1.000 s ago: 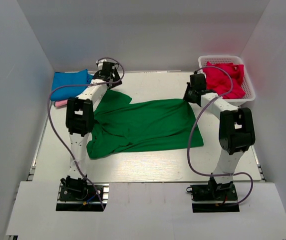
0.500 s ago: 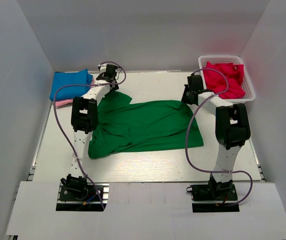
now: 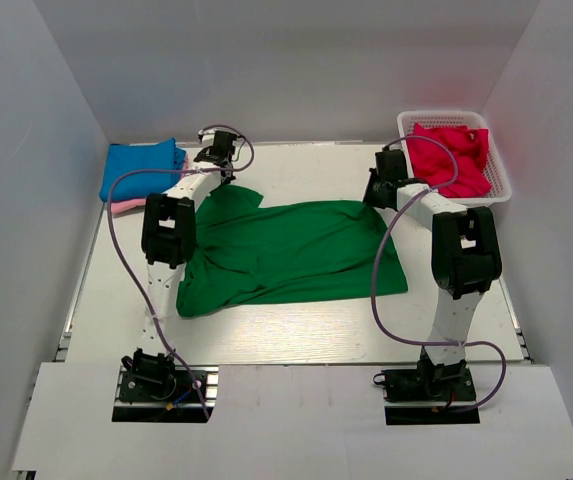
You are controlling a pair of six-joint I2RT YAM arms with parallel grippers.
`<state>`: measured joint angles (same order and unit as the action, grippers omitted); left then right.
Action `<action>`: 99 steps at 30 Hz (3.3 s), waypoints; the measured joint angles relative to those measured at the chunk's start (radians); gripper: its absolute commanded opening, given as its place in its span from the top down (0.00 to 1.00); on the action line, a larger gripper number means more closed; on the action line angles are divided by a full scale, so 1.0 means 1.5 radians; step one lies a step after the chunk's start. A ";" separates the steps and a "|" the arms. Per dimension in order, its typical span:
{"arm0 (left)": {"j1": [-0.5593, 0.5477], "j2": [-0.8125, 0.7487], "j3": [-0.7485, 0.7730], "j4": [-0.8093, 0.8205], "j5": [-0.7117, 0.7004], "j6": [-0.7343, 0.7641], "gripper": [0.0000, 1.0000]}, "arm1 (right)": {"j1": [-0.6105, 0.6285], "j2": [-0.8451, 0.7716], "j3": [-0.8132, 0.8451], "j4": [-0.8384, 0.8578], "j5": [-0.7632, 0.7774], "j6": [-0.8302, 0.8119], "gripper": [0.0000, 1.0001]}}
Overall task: Fold and stack the t-shirts
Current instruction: Grap the side of the flattened tshirt furthest away from the robot with both arms, then fold the other side of the tshirt into a rectangle, then rotate the tshirt 90 degrees
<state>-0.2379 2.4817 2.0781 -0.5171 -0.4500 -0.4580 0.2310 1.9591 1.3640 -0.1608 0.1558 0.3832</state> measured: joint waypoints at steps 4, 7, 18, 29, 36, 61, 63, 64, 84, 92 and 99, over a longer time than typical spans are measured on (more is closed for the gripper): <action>0.000 -0.049 -0.073 0.004 -0.009 0.013 1.00 | 0.000 0.000 0.003 0.002 0.001 -0.001 1.00; 0.000 -0.143 -0.190 0.001 -0.010 0.019 1.00 | 0.000 -0.007 -0.005 0.006 0.002 -0.001 1.00; -0.015 -0.566 -0.563 0.046 0.030 -0.068 1.00 | 0.000 -0.156 -0.132 0.041 0.014 0.000 1.00; -0.031 -0.835 -0.879 0.032 0.130 -0.181 1.00 | -0.001 -0.248 -0.243 0.055 0.022 0.004 1.00; -0.032 -0.940 -0.989 -0.002 0.155 -0.225 0.92 | -0.001 -0.289 -0.296 0.058 0.041 0.008 0.90; -0.032 -0.683 -0.771 -0.025 0.247 -0.248 0.00 | 0.027 -0.335 -0.326 0.040 -0.118 0.015 0.10; -0.032 -0.608 -0.755 -0.020 0.247 -0.243 0.00 | 0.030 -0.284 -0.318 0.040 -0.138 0.017 0.10; -0.032 -0.583 -0.749 -0.021 0.244 -0.242 0.00 | 0.030 -0.265 -0.319 0.037 -0.144 0.020 0.10; -0.031 0.155 0.258 0.082 0.356 -0.192 0.00 | 0.410 -0.308 -0.451 0.101 -0.287 0.065 0.10; -0.065 0.243 0.303 0.276 0.456 -0.273 0.00 | 0.590 -0.263 -0.406 0.107 -0.313 -0.004 0.10; -0.074 0.249 0.301 0.308 0.459 -0.276 0.00 | 0.625 -0.275 -0.391 0.065 -0.252 -0.014 0.10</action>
<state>-0.3489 2.8555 2.5294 -0.0547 0.2382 -0.8722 1.1687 1.5459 0.7776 -0.0628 -0.2214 0.3618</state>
